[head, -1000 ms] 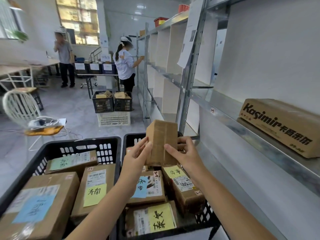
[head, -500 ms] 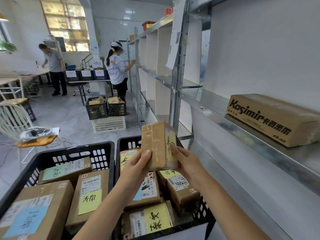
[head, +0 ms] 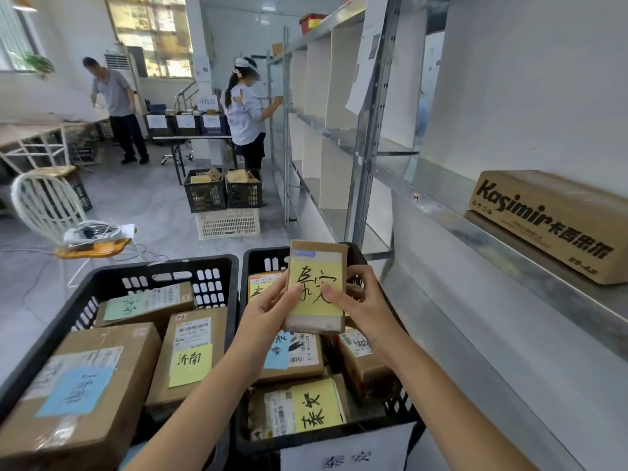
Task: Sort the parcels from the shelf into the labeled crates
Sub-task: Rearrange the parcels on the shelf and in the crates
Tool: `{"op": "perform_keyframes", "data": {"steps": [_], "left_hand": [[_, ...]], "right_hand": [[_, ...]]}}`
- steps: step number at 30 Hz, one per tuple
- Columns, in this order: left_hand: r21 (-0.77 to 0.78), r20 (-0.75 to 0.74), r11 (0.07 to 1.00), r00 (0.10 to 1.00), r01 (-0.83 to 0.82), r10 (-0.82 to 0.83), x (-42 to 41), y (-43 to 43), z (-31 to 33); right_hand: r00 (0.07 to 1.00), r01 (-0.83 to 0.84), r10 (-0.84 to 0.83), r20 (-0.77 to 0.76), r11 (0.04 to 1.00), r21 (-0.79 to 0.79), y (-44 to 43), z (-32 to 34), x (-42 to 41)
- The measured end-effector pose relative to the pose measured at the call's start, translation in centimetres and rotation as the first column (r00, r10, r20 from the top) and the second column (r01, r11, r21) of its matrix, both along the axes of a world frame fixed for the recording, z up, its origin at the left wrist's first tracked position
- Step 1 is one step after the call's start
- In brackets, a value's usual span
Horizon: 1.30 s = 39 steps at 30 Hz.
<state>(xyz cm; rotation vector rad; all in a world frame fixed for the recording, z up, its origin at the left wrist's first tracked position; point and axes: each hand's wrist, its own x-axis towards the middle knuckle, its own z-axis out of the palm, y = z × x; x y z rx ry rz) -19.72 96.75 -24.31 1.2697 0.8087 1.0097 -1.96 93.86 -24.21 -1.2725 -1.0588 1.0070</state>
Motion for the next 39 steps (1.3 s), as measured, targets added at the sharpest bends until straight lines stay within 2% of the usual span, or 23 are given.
{"op": "perform_keyframes", "data": {"steps": [6,11,17,22,27,34,39], "left_hand": [[-0.027,-0.06,0.998,0.997,-0.056,0.054,-1.8,1.1,-0.6],[-0.018,-0.122,0.991,0.984,-0.131,0.128,-2.8,2.5,-2.1],[0.088,-0.289,0.979,0.936,-0.184,0.202,-3.3,5.3,-2.0],[0.16,-0.419,0.978,0.887,-0.137,0.193,-2.6,8.9,-2.0],[0.156,-0.452,0.98,0.873,-0.123,0.182,-1.5,13.7,-2.5],[0.114,-0.51,0.989,0.85,-0.09,0.136,0.2,19.3,-4.9],[0.123,-0.573,0.988,0.806,-0.091,0.146,0.5,20.5,-5.7]], "right_hand": [[0.998,-0.01,0.01,-0.065,1.0,-0.006,1.6,0.0,-0.2],[0.986,0.072,-0.078,-0.146,0.996,-0.048,2.8,0.4,2.0],[0.985,0.143,-0.15,-0.089,0.986,-0.082,6.2,0.1,6.8],[0.983,0.153,-0.165,-0.076,0.977,-0.146,10.7,-2.0,7.8],[0.987,0.128,-0.146,-0.067,0.965,-0.23,15.2,-3.5,8.2],[1.0,0.002,0.009,0.03,0.941,-0.339,21.5,-3.9,8.7],[0.967,-0.147,0.221,0.126,0.891,-0.43,26.3,-4.6,7.2]]}}
